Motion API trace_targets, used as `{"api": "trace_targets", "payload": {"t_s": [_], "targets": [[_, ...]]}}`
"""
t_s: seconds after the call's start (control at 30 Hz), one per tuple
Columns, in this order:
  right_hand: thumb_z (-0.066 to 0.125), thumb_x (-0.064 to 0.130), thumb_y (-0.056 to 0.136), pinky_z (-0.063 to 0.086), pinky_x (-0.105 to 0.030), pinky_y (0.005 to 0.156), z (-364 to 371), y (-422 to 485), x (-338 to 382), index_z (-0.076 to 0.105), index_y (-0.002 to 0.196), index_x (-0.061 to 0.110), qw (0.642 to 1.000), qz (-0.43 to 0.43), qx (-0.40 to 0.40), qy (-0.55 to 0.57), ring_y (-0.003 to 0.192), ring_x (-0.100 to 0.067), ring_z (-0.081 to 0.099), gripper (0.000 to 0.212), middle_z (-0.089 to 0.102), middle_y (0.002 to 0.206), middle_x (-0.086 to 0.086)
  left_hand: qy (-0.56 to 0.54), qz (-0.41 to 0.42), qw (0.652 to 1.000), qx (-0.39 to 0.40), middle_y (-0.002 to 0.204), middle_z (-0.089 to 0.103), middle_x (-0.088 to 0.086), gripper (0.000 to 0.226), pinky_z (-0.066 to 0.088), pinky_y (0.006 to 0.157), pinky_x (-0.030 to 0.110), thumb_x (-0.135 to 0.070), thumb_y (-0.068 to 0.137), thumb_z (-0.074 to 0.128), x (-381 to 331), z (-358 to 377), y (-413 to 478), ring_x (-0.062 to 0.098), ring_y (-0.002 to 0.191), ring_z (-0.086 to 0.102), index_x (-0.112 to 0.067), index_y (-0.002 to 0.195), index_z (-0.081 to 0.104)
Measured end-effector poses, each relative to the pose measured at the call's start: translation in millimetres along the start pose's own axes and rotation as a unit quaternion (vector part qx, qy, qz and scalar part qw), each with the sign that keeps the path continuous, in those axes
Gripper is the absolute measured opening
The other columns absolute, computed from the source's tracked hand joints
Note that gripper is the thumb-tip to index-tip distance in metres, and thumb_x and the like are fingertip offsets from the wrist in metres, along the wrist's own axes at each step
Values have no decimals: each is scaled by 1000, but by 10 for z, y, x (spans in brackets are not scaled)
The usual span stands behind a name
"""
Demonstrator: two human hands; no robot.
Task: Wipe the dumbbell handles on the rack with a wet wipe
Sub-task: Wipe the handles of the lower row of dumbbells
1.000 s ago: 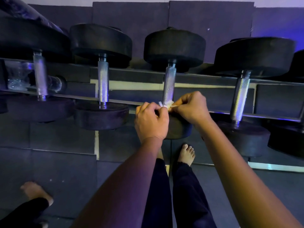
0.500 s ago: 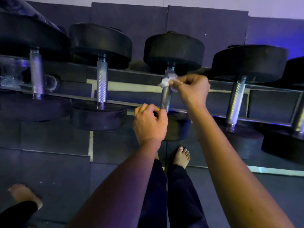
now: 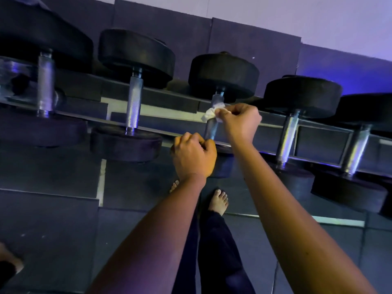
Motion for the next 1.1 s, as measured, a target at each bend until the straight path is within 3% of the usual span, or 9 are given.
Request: {"api": "trace_targets", "payload": {"t_s": [0.1, 0.27, 0.43, 0.63, 0.83, 0.93, 1.0, 1.07, 1.1], "targets": [[79, 15, 75, 47, -19, 56, 23, 1, -2, 69, 66, 6, 1000, -6, 7, -25, 57, -5, 57, 17, 65, 63, 0, 0, -1, 1000, 13, 88, 62, 9, 35, 48, 76, 43, -38, 78, 35, -3, 8, -14, 30, 96, 52, -14, 73, 61], [77, 8, 73, 40, -8, 46, -2, -343, -312, 69, 68, 4, 992, 22, 83, -95, 55, -2, 52, 10, 64, 65, 0, 10, 3, 1000, 13, 90, 64, 7, 40, 48, 77, 41, -40, 79, 36, -13, 12, -16, 28, 95, 53, -14, 80, 67], [76, 5, 72, 39, -6, 40, 8, -376, -322, 69, 71, -3, 994, 37, 69, -81, 54, -2, 51, 10, 62, 63, 1, -8, 2, 1000, 13, 89, 65, 6, 39, 49, 77, 40, -38, 80, 37, -16, -6, -30, 27, 95, 54, -13, 82, 68], [76, 7, 74, 37, -5, 39, -9, -378, -370, 69, 70, 1, 995, 32, 76, -56, 54, 0, 52, 9, 63, 64, 3, -30, 19, 999, 6, 89, 65, 4, 40, 49, 74, 39, -39, 81, 40, -25, -51, -56, 25, 94, 54, -13, 84, 69], [77, 14, 77, 40, -5, 48, -165, -371, -468, 70, 77, 9, 995, 28, 87, 38, 61, 1, 56, 8, 66, 72, 5, -51, 58, 997, -17, 86, 65, 4, 20, 49, 69, 36, -26, 86, 58, -79, -98, -101, 27, 81, 59, -11, 88, 71], [77, 16, 75, 45, -16, 59, -418, -410, -554, 69, 76, 12, 994, 30, 55, 92, 64, -4, 58, 9, 68, 72, 5, -80, 83, 992, -45, 78, 62, -7, 14, 50, 86, 47, -21, 85, 59, -327, -128, -313, 10, 70, 55, -14, 83, 71], [77, 16, 75, 47, -19, 63, -690, -440, -605, 69, 75, 15, 993, 22, 34, 108, 67, -6, 60, 8, 69, 73, 5, -120, 90, 988, -34, 76, 58, -16, 10, 49, 90, 35, -16, 86, 61, -488, -70, -493, 0, 68, 52, -17, 81, 70], [75, 16, 76, 48, -20, 66, -1006, -436, -669, 69, 76, 16, 994, 1, 15, 111, 70, -6, 63, 6, 70, 75, 6, -158, 78, 984, -20, 81, 63, -12, 11, 44, 71, 10, -13, 87, 62, -664, 16, -665, -2, 66, 54, -20, 82, 69], [74, 16, 77, 49, -20, 68, -1165, -412, -715, 69, 78, 16, 995, -9, 4, 103, 72, -6, 64, 5, 70, 75, 7, -175, 70, 982, -14, 84, 66, -8, 11, 40, 65, 5, -11, 87, 62, -752, 81, -734, -3, 67, 56, -19, 84, 70]]}}
Point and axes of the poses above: each hand's wrist, its own y-axis towards the middle knuckle, its own z-axis out of the palm, x = y × z, the point moved 3 cm from there along y, towards the middle knuckle
